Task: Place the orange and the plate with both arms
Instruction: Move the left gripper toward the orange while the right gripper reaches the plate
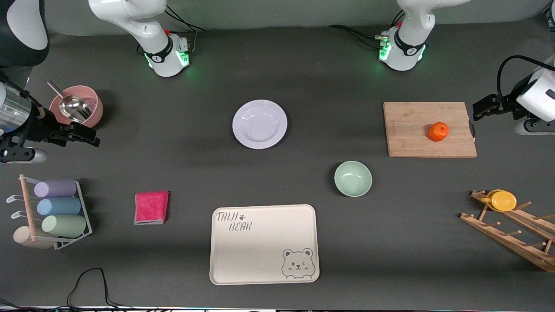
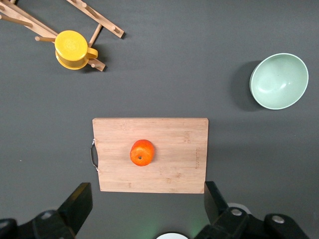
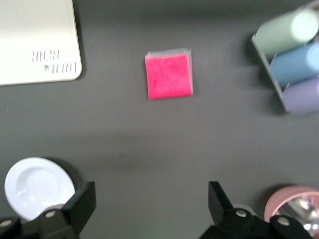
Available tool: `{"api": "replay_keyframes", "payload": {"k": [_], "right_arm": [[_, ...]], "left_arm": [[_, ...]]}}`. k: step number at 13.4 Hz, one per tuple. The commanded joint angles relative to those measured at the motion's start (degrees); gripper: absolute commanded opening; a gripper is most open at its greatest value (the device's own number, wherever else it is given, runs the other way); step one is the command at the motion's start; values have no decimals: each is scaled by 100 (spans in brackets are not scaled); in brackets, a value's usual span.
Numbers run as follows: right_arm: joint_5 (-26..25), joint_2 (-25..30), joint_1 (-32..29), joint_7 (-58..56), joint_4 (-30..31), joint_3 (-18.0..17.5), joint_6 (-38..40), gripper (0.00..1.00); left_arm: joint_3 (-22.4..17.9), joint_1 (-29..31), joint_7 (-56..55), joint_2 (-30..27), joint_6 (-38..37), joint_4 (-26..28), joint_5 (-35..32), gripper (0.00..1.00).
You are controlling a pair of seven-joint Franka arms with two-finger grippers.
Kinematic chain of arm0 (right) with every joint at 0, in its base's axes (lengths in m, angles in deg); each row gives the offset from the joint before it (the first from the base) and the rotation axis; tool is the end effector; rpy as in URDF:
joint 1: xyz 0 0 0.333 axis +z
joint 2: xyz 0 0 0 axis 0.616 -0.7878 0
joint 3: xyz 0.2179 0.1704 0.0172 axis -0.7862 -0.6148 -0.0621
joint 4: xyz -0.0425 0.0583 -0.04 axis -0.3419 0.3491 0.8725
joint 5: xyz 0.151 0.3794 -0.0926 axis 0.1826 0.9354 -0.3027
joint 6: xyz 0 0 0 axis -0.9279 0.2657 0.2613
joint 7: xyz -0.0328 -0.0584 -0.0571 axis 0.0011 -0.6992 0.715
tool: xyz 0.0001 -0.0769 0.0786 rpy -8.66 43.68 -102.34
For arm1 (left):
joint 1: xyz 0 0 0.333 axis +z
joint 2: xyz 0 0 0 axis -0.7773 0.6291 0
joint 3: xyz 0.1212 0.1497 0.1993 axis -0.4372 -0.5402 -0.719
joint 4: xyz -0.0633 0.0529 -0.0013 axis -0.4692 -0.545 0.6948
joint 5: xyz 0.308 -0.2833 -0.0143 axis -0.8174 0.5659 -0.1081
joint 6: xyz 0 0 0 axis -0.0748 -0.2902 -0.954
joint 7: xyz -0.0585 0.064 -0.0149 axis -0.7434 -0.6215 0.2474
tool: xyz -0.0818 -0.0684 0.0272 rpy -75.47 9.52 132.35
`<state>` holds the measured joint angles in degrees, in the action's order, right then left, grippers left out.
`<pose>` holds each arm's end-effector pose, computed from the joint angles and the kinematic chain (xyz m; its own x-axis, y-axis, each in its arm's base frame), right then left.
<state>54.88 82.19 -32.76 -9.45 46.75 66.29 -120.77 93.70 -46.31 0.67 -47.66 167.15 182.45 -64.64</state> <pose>0.5975 0.0092 0.5210 0.9932 -0.0651 -0.0968 -0.0716 -0.9953 -0.0656 0.5582 0.0015 0.5336 0.9947 -0.0116 -0.1026 -0.0168 -0.9986 -0.0507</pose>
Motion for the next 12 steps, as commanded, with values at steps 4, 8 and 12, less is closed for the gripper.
{"api": "replay_keyframes", "payload": {"k": [4, 8, 12], "right_arm": [[1400, -453, -86, 94, 48, 187, 152, 100], [1664, -550, -95, 68, 206, 284, -173, 100], [2483, -568, -69, -20, 689, 389, -674, 100]], "left_arm": [[-318, 65, 158, -320, -304, 371, -7, 100], [-573, 83, 299, -1611, 607, 2477, -60, 100], [-627, 66, 299, -1869, 2004, 4062, -130, 100]]}}
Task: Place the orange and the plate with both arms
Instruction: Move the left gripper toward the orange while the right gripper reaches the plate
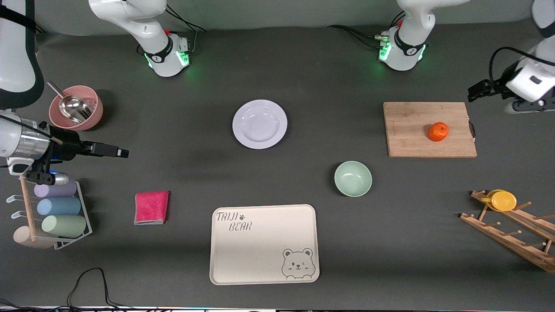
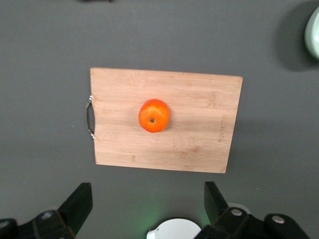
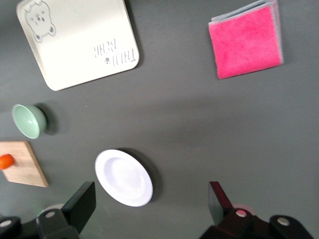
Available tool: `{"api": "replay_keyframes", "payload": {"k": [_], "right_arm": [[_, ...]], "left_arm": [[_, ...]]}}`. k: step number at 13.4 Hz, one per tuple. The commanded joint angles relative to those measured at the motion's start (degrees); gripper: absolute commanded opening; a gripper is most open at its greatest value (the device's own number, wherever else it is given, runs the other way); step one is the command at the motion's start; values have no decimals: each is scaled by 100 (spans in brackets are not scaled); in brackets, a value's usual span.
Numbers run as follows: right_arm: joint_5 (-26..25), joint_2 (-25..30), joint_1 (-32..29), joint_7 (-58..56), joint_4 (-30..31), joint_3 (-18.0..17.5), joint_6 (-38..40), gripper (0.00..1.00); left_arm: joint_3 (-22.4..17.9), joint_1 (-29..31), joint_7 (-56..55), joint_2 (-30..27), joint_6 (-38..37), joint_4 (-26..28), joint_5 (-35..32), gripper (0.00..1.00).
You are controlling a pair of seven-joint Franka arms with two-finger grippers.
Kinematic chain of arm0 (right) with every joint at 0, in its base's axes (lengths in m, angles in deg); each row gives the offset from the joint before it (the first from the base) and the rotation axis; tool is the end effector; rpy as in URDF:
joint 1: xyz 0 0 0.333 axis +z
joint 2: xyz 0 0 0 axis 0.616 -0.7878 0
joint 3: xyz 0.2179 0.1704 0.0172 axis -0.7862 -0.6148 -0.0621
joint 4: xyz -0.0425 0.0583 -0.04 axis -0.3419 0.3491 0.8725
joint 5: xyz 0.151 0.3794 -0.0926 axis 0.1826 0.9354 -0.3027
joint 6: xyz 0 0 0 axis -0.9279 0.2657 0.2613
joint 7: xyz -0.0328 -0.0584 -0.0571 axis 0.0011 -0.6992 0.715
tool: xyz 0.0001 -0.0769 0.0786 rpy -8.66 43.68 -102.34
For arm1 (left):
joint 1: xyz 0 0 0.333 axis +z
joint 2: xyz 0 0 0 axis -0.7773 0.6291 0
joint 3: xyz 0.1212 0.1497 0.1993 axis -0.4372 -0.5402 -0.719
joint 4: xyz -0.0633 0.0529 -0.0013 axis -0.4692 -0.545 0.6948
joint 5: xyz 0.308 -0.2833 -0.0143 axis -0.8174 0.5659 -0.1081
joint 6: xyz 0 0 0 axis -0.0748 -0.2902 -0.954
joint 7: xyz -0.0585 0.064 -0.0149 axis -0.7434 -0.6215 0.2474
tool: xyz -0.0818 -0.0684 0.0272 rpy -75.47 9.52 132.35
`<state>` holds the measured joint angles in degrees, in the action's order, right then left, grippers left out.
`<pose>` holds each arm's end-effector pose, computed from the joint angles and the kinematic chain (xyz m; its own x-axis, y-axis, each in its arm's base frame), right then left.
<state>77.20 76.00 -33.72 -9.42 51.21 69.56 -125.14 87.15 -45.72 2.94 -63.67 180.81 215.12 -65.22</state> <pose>0.6169 0.0034 0.4327 0.9564 -0.1761 -0.2330 -0.2583 -0.8823 -0.3934 0.4609 0.0604 0.4156 0.9862 0.0548 -0.1560 0.0499 -0.9981 -0.0353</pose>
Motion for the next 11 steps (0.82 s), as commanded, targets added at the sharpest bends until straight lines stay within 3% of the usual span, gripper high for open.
{"api": "replay_keyframes", "payload": {"k": [1, 3, 7, 11], "right_arm": [[521, 59, 18, -40, 392, 80, -350, 100], [1040, 77, 44, -40, 726, 203, -727, 100], [1690, 165, 70, -49, 1359, 203, -1264, 100], [2446, 243, 44, -58, 1903, 247, -1353, 100]], "left_arm": [[28, 7, 72, -233, 1077, 1120, -90, 100], [28, 7, 90, 56, 1781, 1482, -90, 100], [-121, 24, 450, 794, 2564, 1571, -90, 100], [-147, 68, 590, 1032, 3557, 2133, -90, 100]]}}
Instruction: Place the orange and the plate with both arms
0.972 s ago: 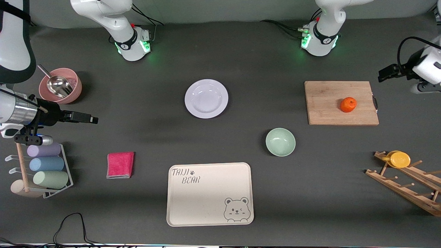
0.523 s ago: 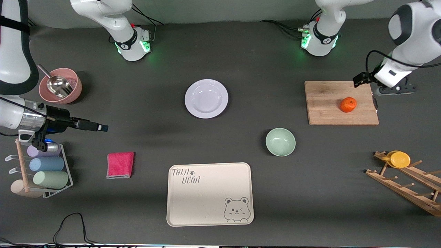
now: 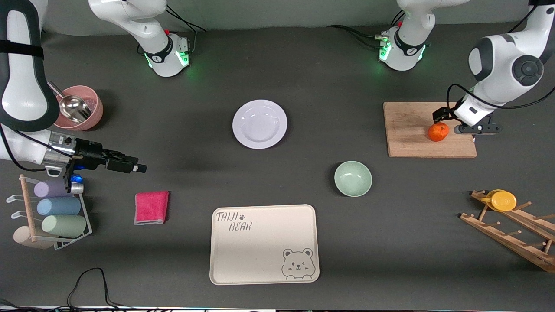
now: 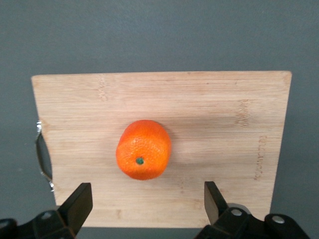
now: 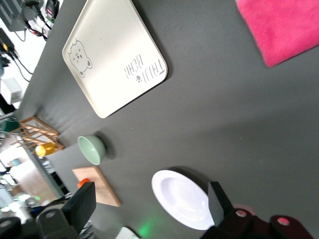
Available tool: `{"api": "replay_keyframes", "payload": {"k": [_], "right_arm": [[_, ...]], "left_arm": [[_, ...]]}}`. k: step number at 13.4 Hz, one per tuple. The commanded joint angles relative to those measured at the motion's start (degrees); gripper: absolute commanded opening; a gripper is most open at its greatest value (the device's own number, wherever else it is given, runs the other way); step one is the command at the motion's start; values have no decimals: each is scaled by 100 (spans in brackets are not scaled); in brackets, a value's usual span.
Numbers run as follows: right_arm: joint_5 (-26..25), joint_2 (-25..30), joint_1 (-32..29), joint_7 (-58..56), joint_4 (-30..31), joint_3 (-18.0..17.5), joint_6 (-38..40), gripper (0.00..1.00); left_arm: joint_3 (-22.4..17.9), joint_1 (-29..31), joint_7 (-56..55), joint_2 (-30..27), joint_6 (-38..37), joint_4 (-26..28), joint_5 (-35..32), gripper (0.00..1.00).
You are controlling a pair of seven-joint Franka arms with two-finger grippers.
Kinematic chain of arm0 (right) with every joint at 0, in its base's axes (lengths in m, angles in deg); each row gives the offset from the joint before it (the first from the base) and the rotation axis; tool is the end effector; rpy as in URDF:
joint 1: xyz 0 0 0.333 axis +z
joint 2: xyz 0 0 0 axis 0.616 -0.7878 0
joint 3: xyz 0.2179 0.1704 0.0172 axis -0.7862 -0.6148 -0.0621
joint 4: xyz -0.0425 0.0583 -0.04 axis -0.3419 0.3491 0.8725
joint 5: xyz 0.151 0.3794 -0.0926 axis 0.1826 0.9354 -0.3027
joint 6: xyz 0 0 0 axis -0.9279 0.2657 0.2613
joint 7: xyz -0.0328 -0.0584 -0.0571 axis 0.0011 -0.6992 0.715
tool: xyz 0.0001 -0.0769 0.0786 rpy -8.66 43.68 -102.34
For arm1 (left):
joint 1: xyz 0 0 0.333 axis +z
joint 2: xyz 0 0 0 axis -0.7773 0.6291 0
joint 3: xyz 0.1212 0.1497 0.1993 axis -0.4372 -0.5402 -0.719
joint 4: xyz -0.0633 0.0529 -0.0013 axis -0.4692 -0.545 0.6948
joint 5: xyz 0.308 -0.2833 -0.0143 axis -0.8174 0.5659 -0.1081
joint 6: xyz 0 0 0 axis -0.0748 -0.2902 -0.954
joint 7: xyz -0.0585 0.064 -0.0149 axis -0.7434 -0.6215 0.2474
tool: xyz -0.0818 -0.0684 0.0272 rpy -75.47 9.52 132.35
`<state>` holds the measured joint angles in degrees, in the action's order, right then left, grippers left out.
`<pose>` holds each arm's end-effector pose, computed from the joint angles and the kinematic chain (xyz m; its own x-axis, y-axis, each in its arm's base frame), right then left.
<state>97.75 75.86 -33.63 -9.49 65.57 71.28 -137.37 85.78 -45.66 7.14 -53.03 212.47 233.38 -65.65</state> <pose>0.5995 -0.0029 0.3379 0.8619 -0.3667 -0.3501 -0.5069 -0.6338 -0.5842 0.4280 0.0622 0.2291 0.9937 -0.0234 -0.1098 -0.0255 -0.9995 -0.0184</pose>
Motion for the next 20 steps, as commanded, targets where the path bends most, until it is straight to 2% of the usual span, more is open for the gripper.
{"api": "replay_keyframes", "payload": {"k": [1, 2, 3, 5, 7, 9, 14, 16, 18, 19, 20], "right_arm": [[576, 354, 44, -138, 703, 179, -235, 100], [778, 450, 61, -357, 967, 197, -358, 100], [1198, 625, 70, -855, 1491, 197, -611, 100], [1614, 732, 70, -1298, 1865, 197, -667, 100], [1615, 706, 149, -1657, 1945, 197, -684, 100], [1772, 610, 176, -2587, 2076, 197, -649, 100], [1879, 513, 483, -3144, 2191, 188, -702, 100], [2176, 451, 510, -3976, 2366, 188, -702, 100], [2213, 338, 719, -4129, 2384, 188, -798, 100], [2213, 302, 825, -4208, 2402, 180, -946, 100], [2222, 224, 861, -4295, 2402, 180, -965, 100]], "left_arm": [[-11, 149, 310, 82, 585, 334, -47, 100], [-11, 255, 494, 223, 753, 334, -47, 100], [-71, 334, 635, 450, 1059, 378, -47, 100], [-177, 335, 672, 610, 1290, 422, -47, 100], [-186, 335, 663, 768, 1386, 422, 22, 100], [-186, 335, 654, 891, 1422, 431, 75, 100], [-178, 256, 628, 1094, 1554, 422, 523, 100], [-169, 230, 602, 1120, 1554, 413, 559, 100], [-169, 194, 567, 1129, 1563, 405, 559, 98], [-169, 194, 566, 1138, 1580, 404, 559, 71], [-169, 203, 601, 1138, 1607, 413, 559, 1]]}}
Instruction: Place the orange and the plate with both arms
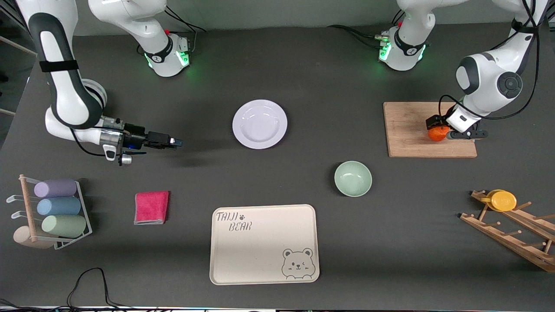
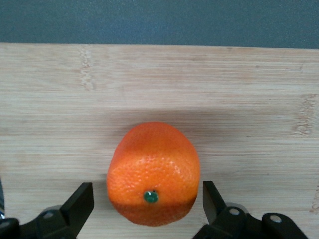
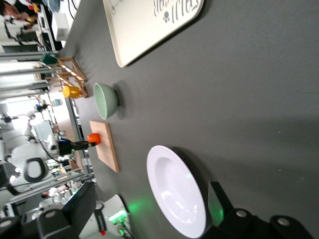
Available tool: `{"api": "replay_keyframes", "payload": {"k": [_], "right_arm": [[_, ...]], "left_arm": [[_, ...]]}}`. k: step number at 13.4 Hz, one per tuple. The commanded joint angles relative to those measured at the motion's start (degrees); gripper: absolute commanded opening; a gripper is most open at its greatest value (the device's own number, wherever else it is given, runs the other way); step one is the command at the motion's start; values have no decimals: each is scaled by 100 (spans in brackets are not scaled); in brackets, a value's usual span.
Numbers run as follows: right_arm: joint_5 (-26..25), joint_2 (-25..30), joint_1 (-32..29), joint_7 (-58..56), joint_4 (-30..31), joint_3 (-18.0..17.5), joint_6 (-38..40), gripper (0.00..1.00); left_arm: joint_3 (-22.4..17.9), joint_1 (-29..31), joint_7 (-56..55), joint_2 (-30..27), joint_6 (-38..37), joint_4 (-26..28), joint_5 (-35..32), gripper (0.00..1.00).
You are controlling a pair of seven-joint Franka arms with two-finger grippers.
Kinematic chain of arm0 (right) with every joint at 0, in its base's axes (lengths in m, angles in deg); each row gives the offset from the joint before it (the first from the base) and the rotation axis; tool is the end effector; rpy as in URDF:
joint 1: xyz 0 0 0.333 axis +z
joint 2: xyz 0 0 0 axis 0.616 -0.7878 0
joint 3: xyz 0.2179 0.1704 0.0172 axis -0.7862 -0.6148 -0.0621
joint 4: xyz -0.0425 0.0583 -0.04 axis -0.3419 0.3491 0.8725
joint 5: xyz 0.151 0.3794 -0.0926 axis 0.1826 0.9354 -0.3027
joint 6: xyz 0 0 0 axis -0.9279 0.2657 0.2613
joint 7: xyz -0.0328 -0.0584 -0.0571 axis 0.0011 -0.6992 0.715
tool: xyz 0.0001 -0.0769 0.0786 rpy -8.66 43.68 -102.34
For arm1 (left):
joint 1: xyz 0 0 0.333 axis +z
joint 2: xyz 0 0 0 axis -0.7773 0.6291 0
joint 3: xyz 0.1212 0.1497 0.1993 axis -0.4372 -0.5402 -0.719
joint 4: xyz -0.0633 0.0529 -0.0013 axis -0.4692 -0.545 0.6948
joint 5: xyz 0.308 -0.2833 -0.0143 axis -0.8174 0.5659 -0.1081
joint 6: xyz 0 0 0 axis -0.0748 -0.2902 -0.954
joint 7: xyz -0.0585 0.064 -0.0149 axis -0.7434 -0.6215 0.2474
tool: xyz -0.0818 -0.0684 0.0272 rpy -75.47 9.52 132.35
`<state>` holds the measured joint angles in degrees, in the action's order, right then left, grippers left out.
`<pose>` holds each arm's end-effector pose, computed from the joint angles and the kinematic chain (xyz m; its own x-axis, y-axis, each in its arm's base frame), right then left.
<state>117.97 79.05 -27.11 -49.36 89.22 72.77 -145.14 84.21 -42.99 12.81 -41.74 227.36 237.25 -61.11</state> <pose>0.4948 0.0462 0.2088 0.9819 -0.1141 -0.1509 -0.1891 -0.5626 -0.8048 0.3954 0.0889 0.1420 0.9941 0.0121 -0.1074 0.0151 -0.9995 0.0268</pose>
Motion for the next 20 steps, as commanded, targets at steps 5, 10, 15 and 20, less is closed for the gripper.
{"api": "replay_keyframes", "payload": {"k": [5, 10, 15, 20], "right_arm": [[533, -271, 622, -590, 55, 22, -206, 100], [1253, -580, 1008, -1205, 213, 22, -511, 100], [2659, -931, 1501, -2663, 538, 22, -689, 100], [2801, -1045, 1572, -3015, 687, 13, -619, 100]], "left_arm": [[-3, -100, 17, -17, 65, 18, 105, 0], [120, -187, 96, -991, -986, -218, 18, 0], [243, -187, 70, -1424, -3796, -2156, -194, 0], [358, -196, -18, -1380, -6173, -4268, -290, 0]]}}
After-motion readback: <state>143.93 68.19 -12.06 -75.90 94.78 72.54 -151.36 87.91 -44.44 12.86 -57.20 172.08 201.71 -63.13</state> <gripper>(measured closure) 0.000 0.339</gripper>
